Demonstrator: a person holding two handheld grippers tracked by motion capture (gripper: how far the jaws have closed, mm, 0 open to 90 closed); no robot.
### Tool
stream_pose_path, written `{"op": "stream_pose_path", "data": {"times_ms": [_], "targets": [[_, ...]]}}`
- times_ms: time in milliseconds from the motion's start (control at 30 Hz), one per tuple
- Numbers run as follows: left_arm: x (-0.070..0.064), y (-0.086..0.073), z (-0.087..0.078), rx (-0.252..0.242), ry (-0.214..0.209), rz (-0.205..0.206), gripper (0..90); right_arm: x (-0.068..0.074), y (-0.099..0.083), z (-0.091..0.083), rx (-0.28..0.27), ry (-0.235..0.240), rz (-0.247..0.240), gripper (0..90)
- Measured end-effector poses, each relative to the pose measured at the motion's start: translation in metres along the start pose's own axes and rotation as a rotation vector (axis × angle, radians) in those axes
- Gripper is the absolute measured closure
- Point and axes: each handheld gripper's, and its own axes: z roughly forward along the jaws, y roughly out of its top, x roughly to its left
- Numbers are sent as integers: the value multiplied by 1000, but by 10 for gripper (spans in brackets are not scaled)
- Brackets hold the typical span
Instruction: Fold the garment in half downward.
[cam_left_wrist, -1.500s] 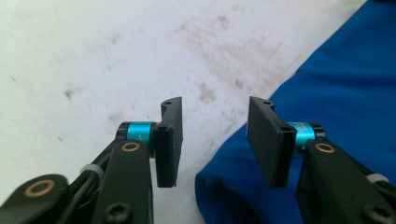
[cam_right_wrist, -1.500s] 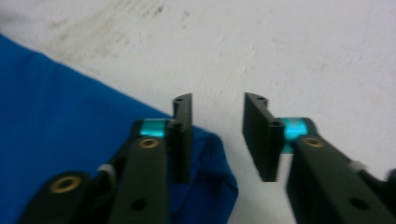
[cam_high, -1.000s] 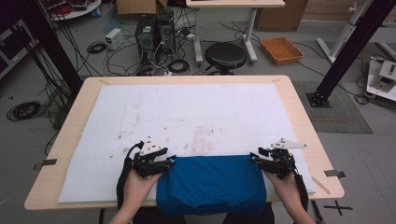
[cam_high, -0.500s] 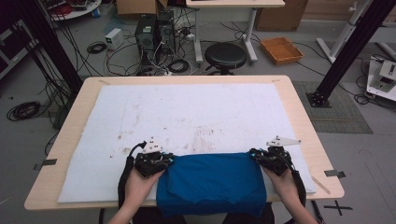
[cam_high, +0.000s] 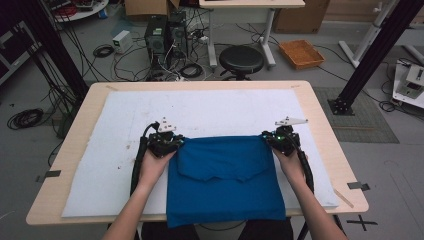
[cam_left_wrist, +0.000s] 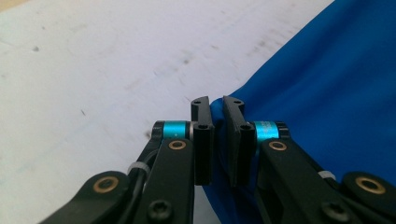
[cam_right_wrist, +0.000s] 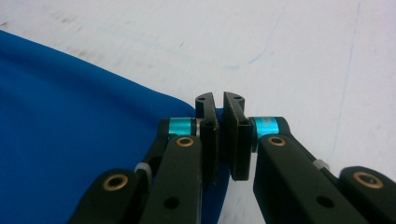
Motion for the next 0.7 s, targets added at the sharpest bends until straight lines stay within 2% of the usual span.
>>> {"op": "stream_pose_path", "data": {"times_ms": [100, 167, 233, 333, 467, 500, 567, 700], "targets": [[8, 5, 8, 1, 9, -13, 825, -5, 10, 8, -4, -9, 14, 852], [11, 7, 12, 1, 24, -8, 825, -7, 14, 13, -7, -19, 14, 853], [15, 8, 15, 2, 22, -10, 825, -9, 16, 17, -4, -20, 19, 852], [17, 8, 18, -15, 31, -9, 825, -10, 16, 22, 3, -31, 27, 852], [18, 7, 21, -6, 40, -15, 814, -10, 16, 22, 5, -37, 24, 842], [18, 7, 20, -8, 50, -15, 793, -9, 16, 21, 6, -42, 16, 823], [16, 9, 15, -20, 91, -16, 685, -6, 17, 18, 4, -50, 5, 781], [16, 11, 0, -47, 108, -54, 588, -4, 18, 8, -18, -60, -6, 701]]}}
